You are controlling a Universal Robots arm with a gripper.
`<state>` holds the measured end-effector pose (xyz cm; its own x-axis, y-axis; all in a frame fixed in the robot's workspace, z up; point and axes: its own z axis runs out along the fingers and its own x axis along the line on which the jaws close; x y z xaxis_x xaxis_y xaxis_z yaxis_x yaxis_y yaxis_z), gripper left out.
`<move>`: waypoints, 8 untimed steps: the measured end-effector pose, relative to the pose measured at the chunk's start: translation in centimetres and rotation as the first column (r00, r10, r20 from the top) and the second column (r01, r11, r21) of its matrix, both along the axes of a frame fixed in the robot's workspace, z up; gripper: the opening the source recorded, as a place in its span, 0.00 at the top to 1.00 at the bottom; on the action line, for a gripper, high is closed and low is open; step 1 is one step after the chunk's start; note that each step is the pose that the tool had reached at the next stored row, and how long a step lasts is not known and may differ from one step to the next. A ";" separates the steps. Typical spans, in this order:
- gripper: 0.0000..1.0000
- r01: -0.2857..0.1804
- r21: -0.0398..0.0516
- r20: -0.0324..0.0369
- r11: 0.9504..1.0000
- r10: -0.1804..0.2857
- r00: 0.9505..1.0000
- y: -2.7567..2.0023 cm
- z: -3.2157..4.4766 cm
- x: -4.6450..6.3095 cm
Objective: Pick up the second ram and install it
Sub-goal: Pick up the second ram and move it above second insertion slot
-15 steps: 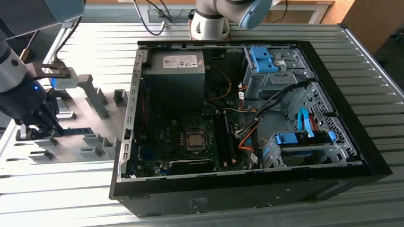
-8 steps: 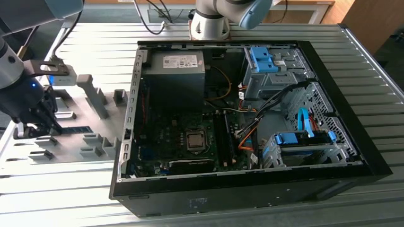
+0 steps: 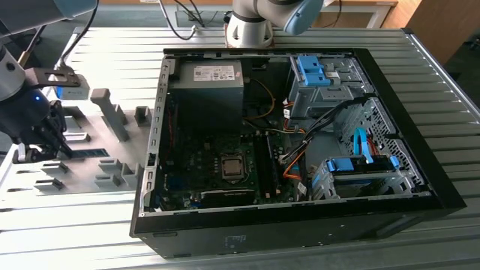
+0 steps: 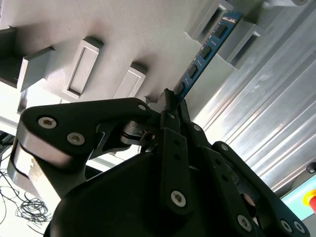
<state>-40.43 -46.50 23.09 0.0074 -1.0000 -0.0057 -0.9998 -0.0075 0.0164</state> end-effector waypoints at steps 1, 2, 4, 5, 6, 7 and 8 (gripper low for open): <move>0.86 0.000 0.000 0.000 1.000 0.000 1.000 0.00 0.13 0.0; 0.86 0.000 0.000 0.000 1.000 0.000 1.000 0.00 0.34 0.0; 0.86 0.000 0.000 0.000 1.000 0.000 1.000 0.00 0.63 0.0; 0.86 0.000 0.000 0.000 1.000 0.000 1.000 0.01 0.64 0.0; 0.86 0.000 0.000 0.000 1.000 0.000 1.000 0.00 0.70 0.0; 0.86 0.000 0.000 0.000 1.000 0.000 1.000 0.00 0.74 0.0; 0.86 0.000 0.000 0.000 1.000 0.000 1.000 0.00 0.74 0.0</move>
<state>-40.43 -46.49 23.83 0.0074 -1.0000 -0.0056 -0.9998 -0.0075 0.0163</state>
